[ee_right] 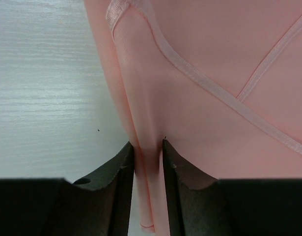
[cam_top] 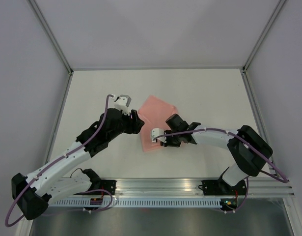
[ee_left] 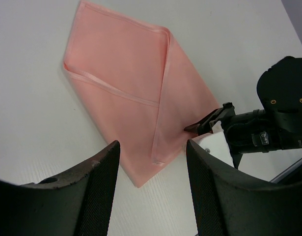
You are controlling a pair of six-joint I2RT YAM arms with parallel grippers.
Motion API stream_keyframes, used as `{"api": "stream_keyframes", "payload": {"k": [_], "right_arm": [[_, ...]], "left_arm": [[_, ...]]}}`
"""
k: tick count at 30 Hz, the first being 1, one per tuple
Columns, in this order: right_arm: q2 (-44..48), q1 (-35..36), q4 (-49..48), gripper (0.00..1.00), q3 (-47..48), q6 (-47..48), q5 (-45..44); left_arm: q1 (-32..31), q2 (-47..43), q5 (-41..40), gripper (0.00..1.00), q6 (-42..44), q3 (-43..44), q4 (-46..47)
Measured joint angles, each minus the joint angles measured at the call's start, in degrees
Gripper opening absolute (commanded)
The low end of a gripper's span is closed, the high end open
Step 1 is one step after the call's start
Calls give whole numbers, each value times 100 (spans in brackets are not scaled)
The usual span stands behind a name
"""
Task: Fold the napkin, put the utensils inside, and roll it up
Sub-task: Roll the napkin with the utensil
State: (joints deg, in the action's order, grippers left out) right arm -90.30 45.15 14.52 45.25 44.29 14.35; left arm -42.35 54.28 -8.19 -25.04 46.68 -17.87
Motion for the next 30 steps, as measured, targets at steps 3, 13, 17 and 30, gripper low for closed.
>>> {"api": "stream_keyframes", "payload": {"k": [3, 13, 17, 30], "right_arm": [[-133, -98, 273, 27, 219, 72, 160], [-767, -605, 1626, 26, 1130, 352, 1082], [-975, -763, 2055, 25, 1346, 496, 1346], [-859, -927, 2385, 59, 1287, 435, 1624]], "left_arm": [[-57, 0, 61, 62, 0, -70, 138], [-393, -251, 81, 61, 74, -706, 758], [-710, -374, 4, 61, 245, -848, 1038], [-1416, -673, -815, 61, 671, -1220, 1547]]}}
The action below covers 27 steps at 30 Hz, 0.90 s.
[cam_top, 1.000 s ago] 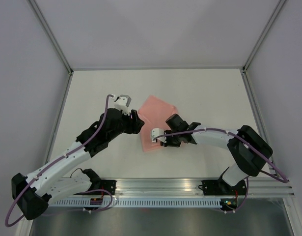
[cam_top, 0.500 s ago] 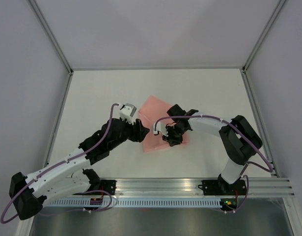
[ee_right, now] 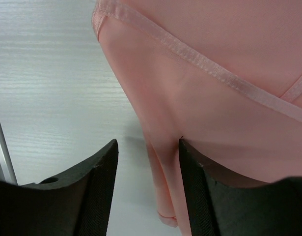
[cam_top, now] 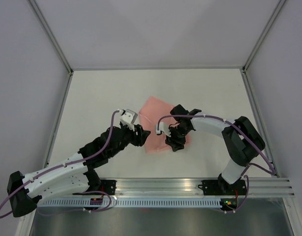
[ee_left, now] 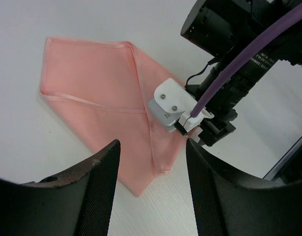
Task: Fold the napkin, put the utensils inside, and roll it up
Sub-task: Roll the napkin with the utensil
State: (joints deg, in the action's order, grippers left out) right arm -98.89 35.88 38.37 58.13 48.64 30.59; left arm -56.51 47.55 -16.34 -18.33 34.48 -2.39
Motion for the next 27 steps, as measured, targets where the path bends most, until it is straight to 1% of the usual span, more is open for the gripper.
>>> {"api": "stream_keyframes", "payload": {"k": [2, 3, 8, 12, 16, 24, 27], "right_arm": [[149, 0, -26, 67, -111, -72, -90], [212, 0, -46, 69, -155, -103, -114], [645, 94, -472, 74, -531, -251, -415], [940, 247, -866, 74, -796, -393, -643], [964, 363, -1172, 75, -839, -455, -855], [601, 393, -1615, 76, -846, -487, -1130], [540, 393, -1661, 74, -793, -490, -1137]], "left_arm": [[0, -140, -37, 61, 0, 0, 2], [0, -210, -50, 61, 0, 0, 4], [0, -651, -164, 61, 2, 0, 57], [0, -841, -210, 61, 4, 0, 85], [0, -855, -219, 61, 11, 0, 83], [0, -920, -227, 61, 48, 0, 83], [0, -1154, -289, 61, 50, -22, 83]]}}
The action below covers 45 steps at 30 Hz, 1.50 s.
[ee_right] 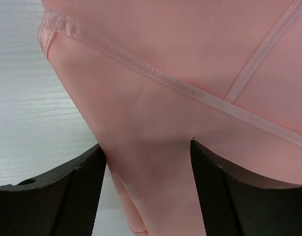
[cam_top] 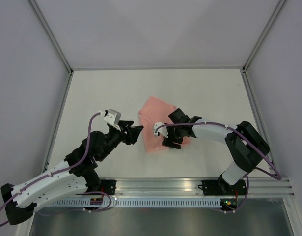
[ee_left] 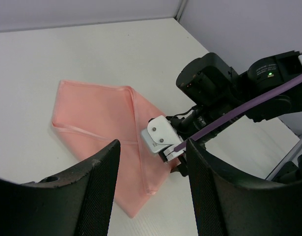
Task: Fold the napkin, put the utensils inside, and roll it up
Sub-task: Roll the napkin with the utensil
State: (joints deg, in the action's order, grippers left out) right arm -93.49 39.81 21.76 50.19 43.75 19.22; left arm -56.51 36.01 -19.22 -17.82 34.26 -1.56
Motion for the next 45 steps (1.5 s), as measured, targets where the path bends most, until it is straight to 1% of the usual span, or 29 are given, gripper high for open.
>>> {"api": "stream_keyframes", "payload": {"k": [3, 6, 7, 10, 12, 18, 23, 25, 27, 29, 32, 34, 36, 37, 40, 44, 45], "right_arm": [[-90, 0, -15, 70, 85, -2, 7], [-184, 2, -11, 57, 170, -4, 31], [-225, 11, 4, 46, 219, -2, 33], [-389, 22, 15, 36, 385, -13, 42], [-505, 22, 44, 32, 518, 4, 39], [-721, 20, 240, 27, 809, 127, 35], [-933, -28, 651, 24, 1141, 286, 151], [-1045, -98, 872, 24, 1307, 354, 256], [-1163, -177, 1080, 24, 1471, 420, 402], [-1252, -262, 1237, 24, 1596, 474, 557], [-1346, -358, 1388, 24, 1709, 538, 748], [-1386, -398, 1449, 24, 1751, 570, 831], [-1419, -417, 1491, 24, 1786, 599, 879], [-1438, -428, 1526, 24, 1814, 608, 903], [-1484, -444, 1585, 23, 1862, 627, 962], [-1550, -483, 1674, 23, 1932, 667, 1054], [-1565, -496, 1692, 23, 1947, 669, 1084]], "left_arm": [[0, -256, -15, 61, 15, -9, 17], [0, -428, -13, 61, 103, -11, 103], [0, -446, -9, 61, 129, -11, 127], [0, -446, 22, 61, 238, -11, 157], [0, -452, 28, 61, 299, -11, 190], [-4, -407, 195, 59, 564, 39, 334], [-229, 59, 282, 58, 929, 297, 350], [-461, 317, 205, 57, 1115, 369, 345], [-761, 645, -9, 53, 1344, 463, 345], [-1130, 1032, -345, 49, 1631, 562, 343], [-1668, 1687, -855, 46, 2033, 699, 345], [-1961, 2129, -1152, 46, 2317, 761, 354], [-2155, 2472, -1375, 52, 2568, 765, 356], [-2216, 2621, -1443, 58, 2677, 765, 358], [-2288, 2911, -1550, 66, 2951, 761, 435], [-2293, 3067, -1633, 80, 3329, 509, 1021], [-2291, 3088, -1631, 81, 3414, 376, 1233]]}}
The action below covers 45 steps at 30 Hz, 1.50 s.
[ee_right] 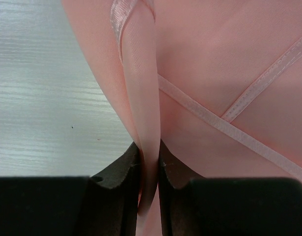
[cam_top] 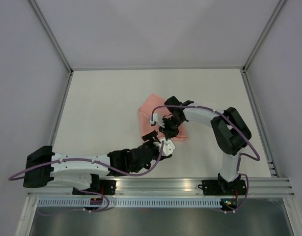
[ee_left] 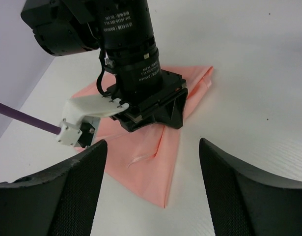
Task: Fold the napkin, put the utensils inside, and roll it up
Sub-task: Roll the napkin with the utensil
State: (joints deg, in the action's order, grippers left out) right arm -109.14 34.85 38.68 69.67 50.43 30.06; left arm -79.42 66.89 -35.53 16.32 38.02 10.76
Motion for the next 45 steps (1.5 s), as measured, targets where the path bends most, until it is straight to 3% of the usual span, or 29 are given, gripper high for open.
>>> {"api": "stream_keyframes", "payload": {"k": [9, 10, 11, 13, 32, 36, 40, 45], "right_arm": [[-94, -83, 125, 23, 92, 46, 173], [-101, -87, 131, 22, 98, 46, 188], [-109, -96, 142, 22, 101, 48, 203], [-125, -105, 153, 22, 114, 48, 219], [-341, -286, 391, 21, 308, 107, 575], [-389, -297, 466, 21, 374, 131, 603], [-457, -304, 573, 21, 468, 146, 616], [-507, -313, 658, 21, 538, 151, 636]], "left_arm": [[339, 664, 446, 85, 455, -859, 1067], [400, 774, 527, 87, 487, -879, 1145], [470, 866, 612, 96, 538, -901, 1233], [595, 1003, 754, 99, 684, -964, 1510], [1246, 2542, 1364, 93, 1720, -691, 2168], [1355, 2669, 1464, 83, 1823, -581, 2159], [1473, 2758, 1663, 59, 1849, -380, 1982], [1576, 2918, 1915, 41, 1840, -192, 1644]]}}
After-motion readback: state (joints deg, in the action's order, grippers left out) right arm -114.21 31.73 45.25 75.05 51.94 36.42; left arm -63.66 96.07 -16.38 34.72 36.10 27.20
